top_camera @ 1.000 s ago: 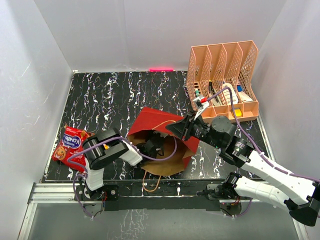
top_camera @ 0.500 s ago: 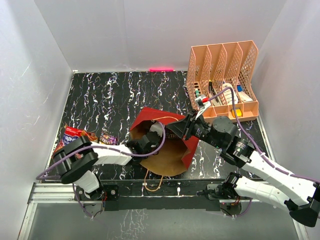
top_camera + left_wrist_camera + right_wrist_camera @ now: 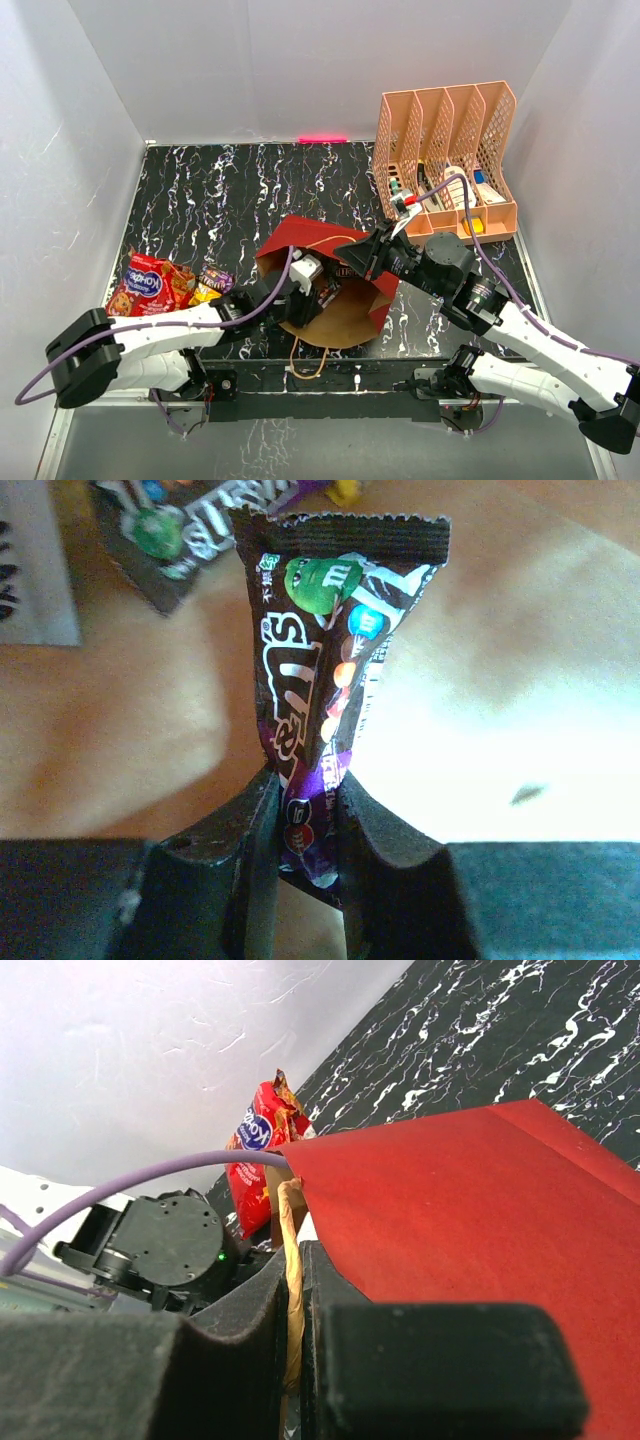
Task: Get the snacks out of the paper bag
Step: Take out the snack from the paper bag, then place the snack at the center of the board.
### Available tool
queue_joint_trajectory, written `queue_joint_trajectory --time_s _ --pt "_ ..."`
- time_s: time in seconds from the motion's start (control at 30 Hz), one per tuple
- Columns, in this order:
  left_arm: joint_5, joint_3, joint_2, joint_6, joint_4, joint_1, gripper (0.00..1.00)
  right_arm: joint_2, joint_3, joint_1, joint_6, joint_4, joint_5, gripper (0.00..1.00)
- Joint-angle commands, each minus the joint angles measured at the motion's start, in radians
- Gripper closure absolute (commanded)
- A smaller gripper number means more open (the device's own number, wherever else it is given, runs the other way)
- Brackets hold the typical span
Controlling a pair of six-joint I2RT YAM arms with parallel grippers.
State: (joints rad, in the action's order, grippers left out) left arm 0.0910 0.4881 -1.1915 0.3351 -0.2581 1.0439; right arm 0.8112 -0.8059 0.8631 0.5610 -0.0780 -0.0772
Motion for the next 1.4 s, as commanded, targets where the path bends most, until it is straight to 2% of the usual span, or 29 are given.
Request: queue_joint_trajectory --time_s 0.0,0.3,0.6,0.73,0.87,0.97,1.2,1.37 --pt "-0.199 0.022 0.115 0.023 0.157 0.010 0.90 -0.011 0.000 0.000 -0.012 0.056 0.017 0.93" --pt "-0.262 0.104 0.320 0.126 0.312 0.025 0.95 -0.021 0.015 0.000 0.000 0.059 0.014 0.93" --pt "-0.346 0.244 0.437 0.199 0.444 0.027 0.99 -0.019 0.016 0.000 -0.001 0.063 0.020 0.93" --pt "-0.357 0.335 0.471 0.185 0.499 0.027 1.00 -0.017 0.023 -0.001 0.003 0.070 0.020 0.93" --pt "-0.293 0.447 0.492 0.134 0.572 0.027 1.00 -0.019 0.029 0.000 0.008 0.070 0.021 0.93" --pt "-0.156 0.509 0.519 0.101 0.590 0.027 1.00 -0.021 0.033 0.000 0.013 0.070 0.025 0.93" --pt "0.531 0.662 0.456 0.080 0.750 0.027 1.00 -0.022 0.034 0.000 0.016 0.070 0.026 0.93" --pt "0.831 0.669 0.333 -0.019 0.732 0.026 1.00 -0.022 0.035 0.001 0.016 0.062 0.026 0.93"
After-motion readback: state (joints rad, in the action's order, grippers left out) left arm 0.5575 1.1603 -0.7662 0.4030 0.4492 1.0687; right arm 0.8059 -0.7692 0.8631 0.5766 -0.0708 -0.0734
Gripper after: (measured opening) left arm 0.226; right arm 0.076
